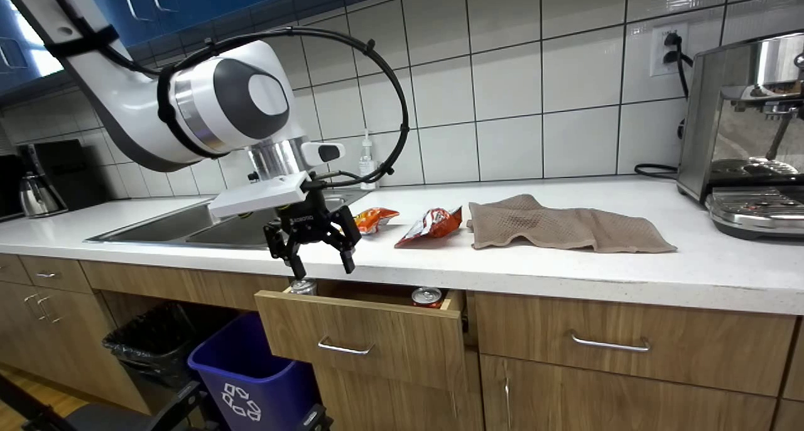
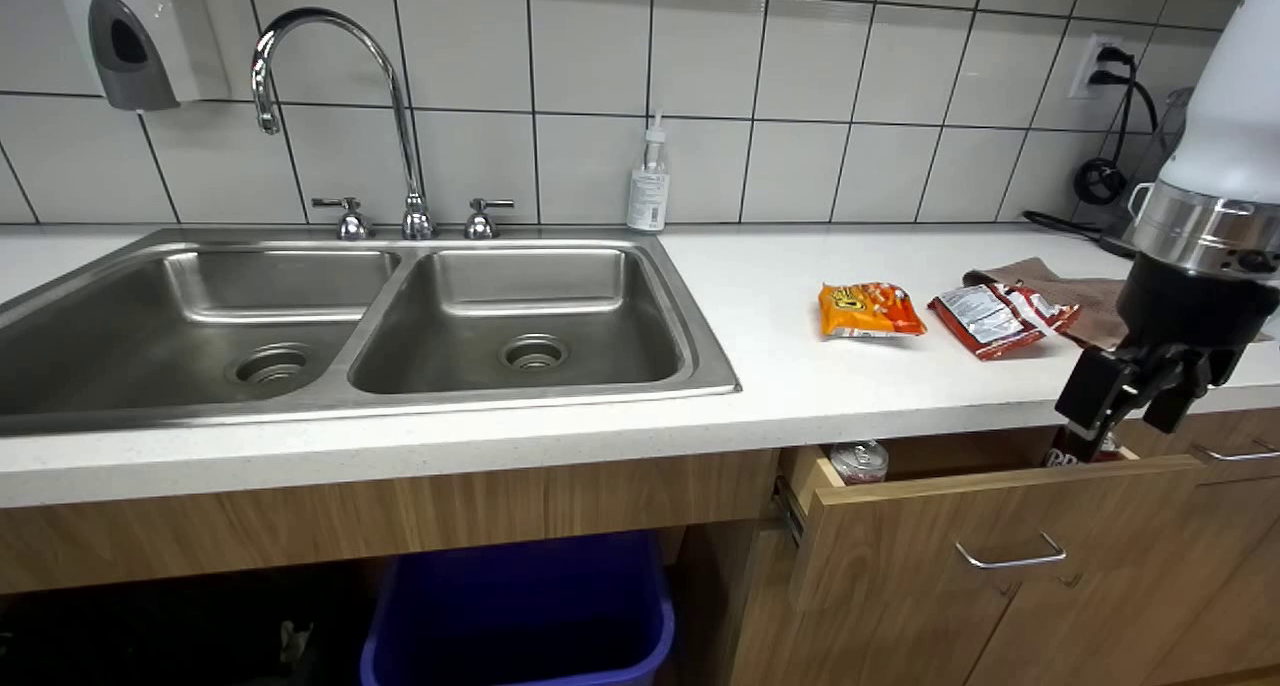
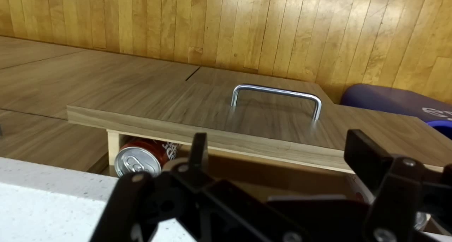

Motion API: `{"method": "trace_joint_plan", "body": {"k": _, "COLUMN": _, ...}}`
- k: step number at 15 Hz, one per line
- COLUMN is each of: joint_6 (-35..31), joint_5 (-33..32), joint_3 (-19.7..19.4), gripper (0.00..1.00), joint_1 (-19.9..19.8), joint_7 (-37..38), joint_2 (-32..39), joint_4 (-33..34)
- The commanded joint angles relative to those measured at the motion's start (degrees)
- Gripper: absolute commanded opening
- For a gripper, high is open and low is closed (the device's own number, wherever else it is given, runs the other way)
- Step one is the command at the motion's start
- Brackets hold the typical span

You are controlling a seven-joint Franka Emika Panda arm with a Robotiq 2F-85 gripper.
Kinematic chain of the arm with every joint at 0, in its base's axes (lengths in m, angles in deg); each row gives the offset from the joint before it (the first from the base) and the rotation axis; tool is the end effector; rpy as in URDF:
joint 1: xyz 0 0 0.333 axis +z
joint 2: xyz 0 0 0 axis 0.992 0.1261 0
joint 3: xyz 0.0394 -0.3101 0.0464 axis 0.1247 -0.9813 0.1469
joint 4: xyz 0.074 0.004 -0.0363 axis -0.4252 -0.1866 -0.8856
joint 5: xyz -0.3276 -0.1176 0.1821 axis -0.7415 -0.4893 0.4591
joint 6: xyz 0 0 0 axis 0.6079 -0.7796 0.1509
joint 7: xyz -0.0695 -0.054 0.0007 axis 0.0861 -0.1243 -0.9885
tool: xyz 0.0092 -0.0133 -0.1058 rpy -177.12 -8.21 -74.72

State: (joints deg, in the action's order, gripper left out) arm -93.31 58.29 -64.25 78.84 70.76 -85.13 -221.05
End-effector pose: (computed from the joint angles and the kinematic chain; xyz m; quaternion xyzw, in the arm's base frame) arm 0.3913 -0.0203 0.2369 0.9955 0.0702 0.0129 0.0630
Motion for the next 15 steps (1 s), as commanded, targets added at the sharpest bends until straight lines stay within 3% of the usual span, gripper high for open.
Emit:
{"method": "trace_joint_plan", "body": {"k": 1, "joint_6": 0.2, "joint_5": 0.1, "joint_3": -0.2, "gripper": 1.00, "joint_1": 0.2, "joint_7": -0.1, "joint_2": -0.1, "joint_4": 0.0}}
{"method": "trace_joint_plan", "body": {"k": 15, "joint_6": -14.0, "joint_5": -1.2, "joint_3": -3.7, "gripper": 1.00, "joint_1": 0.7, "joint_7": 1.6, "joint_2": 9.7, "joint_4": 2.0}}
